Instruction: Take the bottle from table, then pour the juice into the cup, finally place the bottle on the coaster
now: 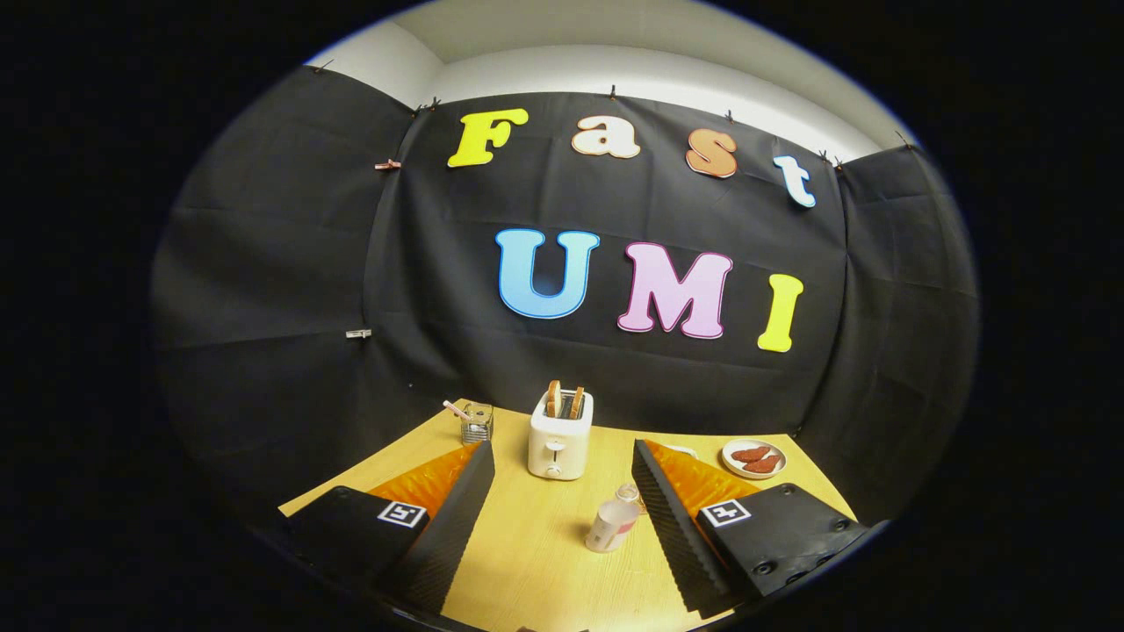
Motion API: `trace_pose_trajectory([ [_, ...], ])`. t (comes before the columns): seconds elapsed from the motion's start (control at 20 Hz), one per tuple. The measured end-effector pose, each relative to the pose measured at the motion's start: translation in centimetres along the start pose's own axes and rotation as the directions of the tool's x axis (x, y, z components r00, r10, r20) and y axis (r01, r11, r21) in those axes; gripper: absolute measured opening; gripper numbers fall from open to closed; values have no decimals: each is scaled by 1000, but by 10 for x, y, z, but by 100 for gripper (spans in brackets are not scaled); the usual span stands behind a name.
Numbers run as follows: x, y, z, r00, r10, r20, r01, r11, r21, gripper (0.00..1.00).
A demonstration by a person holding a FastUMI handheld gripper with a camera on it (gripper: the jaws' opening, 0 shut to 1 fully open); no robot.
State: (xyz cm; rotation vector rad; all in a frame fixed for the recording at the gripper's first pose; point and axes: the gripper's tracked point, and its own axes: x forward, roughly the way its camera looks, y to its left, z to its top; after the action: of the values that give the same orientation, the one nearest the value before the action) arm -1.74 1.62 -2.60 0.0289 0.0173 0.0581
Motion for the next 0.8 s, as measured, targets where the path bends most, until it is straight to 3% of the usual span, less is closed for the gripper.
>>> trace_pose_trajectory([
  [0.45, 29, 7, -20, 999, -49, -10, 50, 996, 72, 97],
  [0.8, 66, 4, -67, 991, -112, -75, 118, 990, 77, 97],
])
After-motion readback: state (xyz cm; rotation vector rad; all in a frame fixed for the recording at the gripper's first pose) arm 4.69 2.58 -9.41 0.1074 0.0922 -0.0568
